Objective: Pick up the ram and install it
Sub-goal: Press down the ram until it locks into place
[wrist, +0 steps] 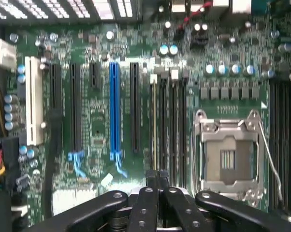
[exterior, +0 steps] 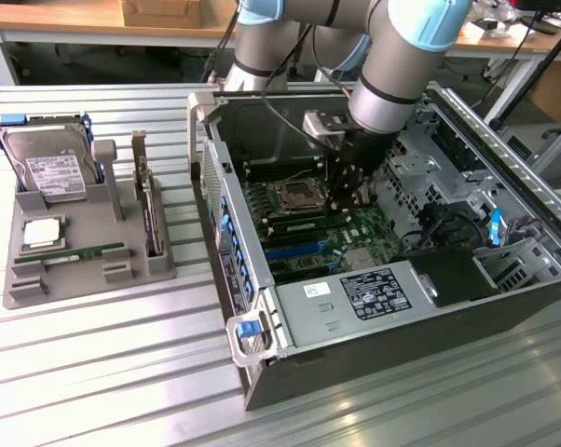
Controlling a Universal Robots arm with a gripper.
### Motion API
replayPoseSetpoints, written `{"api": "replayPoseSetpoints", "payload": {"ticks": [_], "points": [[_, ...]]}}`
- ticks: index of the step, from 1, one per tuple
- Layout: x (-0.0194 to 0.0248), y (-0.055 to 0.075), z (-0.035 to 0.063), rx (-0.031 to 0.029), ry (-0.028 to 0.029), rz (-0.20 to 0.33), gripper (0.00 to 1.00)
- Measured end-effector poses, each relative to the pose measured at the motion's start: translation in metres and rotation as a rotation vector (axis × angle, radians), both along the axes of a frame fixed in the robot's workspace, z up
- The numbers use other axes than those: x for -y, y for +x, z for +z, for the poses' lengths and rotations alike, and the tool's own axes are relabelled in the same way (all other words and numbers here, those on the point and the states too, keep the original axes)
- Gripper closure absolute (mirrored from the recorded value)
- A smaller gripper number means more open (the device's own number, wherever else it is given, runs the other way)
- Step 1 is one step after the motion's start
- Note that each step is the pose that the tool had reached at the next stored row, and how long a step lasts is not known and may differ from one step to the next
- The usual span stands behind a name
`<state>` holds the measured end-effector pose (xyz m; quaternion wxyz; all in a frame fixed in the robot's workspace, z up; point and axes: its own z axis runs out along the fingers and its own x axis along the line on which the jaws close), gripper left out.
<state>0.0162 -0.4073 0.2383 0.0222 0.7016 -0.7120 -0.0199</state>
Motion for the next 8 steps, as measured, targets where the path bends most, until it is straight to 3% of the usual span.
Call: {"api": "replayPoseSetpoints", "payload": {"ticks": [3,5,6,8], "points": [[0.0,0.032,-0.0008,-0.0277,0.0,0.0,0.89],[0.0001,0.052,-0.0009,-0.041,0.0,0.0,0.89],[0.0,0.061,-0.0009,-0.0451,0.0001,0.0,0.89],[0.0,0.068,0.0002,-0.0462,-0.0001,0.0,0.89]]}}
